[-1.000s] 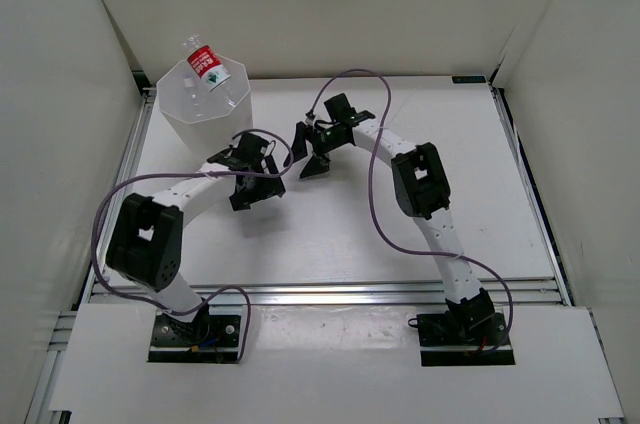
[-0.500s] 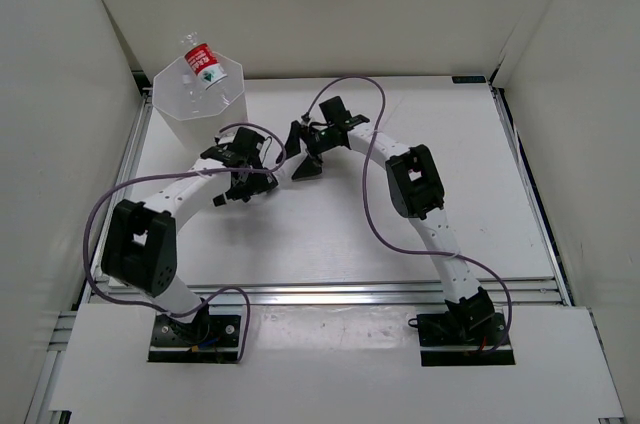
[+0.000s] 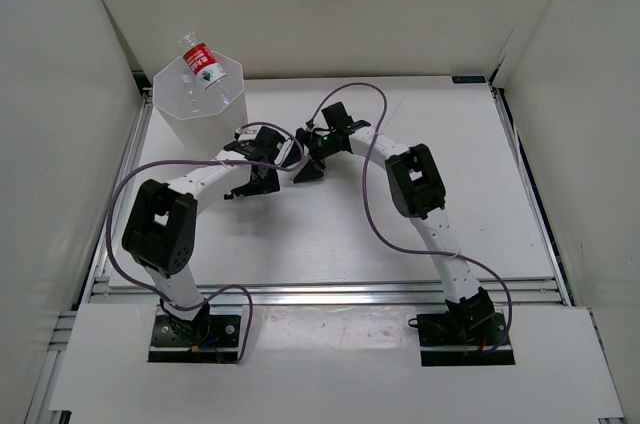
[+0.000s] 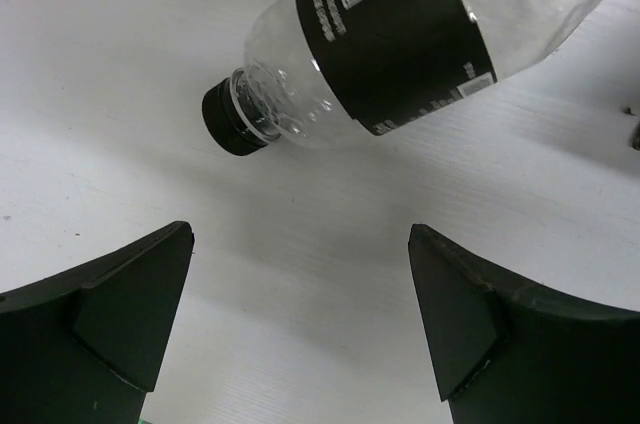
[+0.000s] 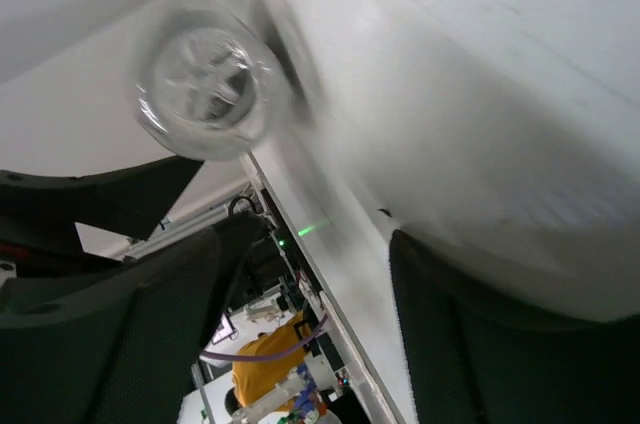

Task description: Put the plastic bottles in the bin

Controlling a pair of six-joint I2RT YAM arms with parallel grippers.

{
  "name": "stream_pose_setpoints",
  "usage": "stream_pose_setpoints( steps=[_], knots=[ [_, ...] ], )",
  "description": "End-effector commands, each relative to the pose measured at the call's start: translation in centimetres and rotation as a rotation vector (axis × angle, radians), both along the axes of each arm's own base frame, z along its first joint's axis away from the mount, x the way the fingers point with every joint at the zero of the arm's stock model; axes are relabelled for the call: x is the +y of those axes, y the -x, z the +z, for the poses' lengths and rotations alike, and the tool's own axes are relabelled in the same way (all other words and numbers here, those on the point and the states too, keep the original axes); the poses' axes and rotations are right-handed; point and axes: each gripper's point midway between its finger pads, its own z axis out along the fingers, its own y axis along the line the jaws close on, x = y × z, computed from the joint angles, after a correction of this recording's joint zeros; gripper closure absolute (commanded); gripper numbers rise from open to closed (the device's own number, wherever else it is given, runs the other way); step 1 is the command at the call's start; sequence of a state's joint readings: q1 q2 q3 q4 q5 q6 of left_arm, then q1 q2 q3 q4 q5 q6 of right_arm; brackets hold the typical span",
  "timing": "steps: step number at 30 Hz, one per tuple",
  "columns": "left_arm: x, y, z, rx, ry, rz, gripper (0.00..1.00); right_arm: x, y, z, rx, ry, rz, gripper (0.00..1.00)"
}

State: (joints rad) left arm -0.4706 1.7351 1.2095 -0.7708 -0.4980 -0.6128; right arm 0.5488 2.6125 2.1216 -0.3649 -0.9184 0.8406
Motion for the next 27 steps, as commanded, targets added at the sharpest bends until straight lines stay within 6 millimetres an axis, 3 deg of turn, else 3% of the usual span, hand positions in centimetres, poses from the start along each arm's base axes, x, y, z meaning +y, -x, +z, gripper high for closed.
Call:
stream_pose_setpoints(
  steps=[1,4,6,9,10,11,12,14,15,16,19,22,27],
  knots=[
    [-0.2,-1.3,1.9,-0.066,-0.007,0.002,0.00,-0.7,-2.0,2.7,-0.057,-0.031,-0.038,0.32],
    [-0.4,-1.2,2.0,-0.071,-0.016,-0.005,0.00,0.1,-3.7,3.3,-0.029,-0.088,-0.057,0.47],
    [-0.6,-0.7,2.5,-0.067,-0.018,-0.017,0.00,0.5,-4.0,3.5,0.005,-0.119,-0.066,0.45],
    [-1.2,1.1,3.6,-0.013,-0.016,-0.041,0.01,0.2,-3.5,3.6,0.024,-0.107,-0.078,0.23],
    [-1.2,1.6,4.4,-0.008,0.000,-0.035,0.01,0.5,-3.1,3.6,0.025,-0.094,-0.081,0.07],
    [-2.2,2.2,5.3,-0.003,0.014,-0.067,0.01,0.3,-3.3,3.2,0.018,-0.065,-0.112,0.00],
    [-2.3,2.8,7.8,-0.019,0.024,-0.081,0.01,0.3,-2.3,3.1,0.028,-0.042,-0.116,0.00],
    [-3.8,4.0,10.8,-0.041,0.081,-0.132,0.02,0.4,-1.8,2.9,0.018,-0.019,-0.131,0.00],
    [-4.0,4.5,14.1,-0.097,0.145,-0.134,0.02,0.7,-1.4,2.7,0.008,0.004,-0.143,0.00],
    [-4.3,4.8,15.8,-0.127,0.195,-0.138,0.02,0.7,-1.6,2.5,0.001,0.014,-0.155,0.00],
    [-5.4,6.6,22.4,-0.254,0.399,-0.152,0.00,2.6,0.1,2.6,-0.011,0.067,-0.150,0.00],
    [-5.2,9.1,27.1,-0.355,0.548,-0.166,0.00,3.9,0.5,2.3,-0.023,0.103,-0.152,0.00],
    [-3.6,12.4,31.0,-0.472,0.668,-0.172,0.00,5.8,0.8,1.8,-0.043,0.171,-0.206,0.00]
  ],
)
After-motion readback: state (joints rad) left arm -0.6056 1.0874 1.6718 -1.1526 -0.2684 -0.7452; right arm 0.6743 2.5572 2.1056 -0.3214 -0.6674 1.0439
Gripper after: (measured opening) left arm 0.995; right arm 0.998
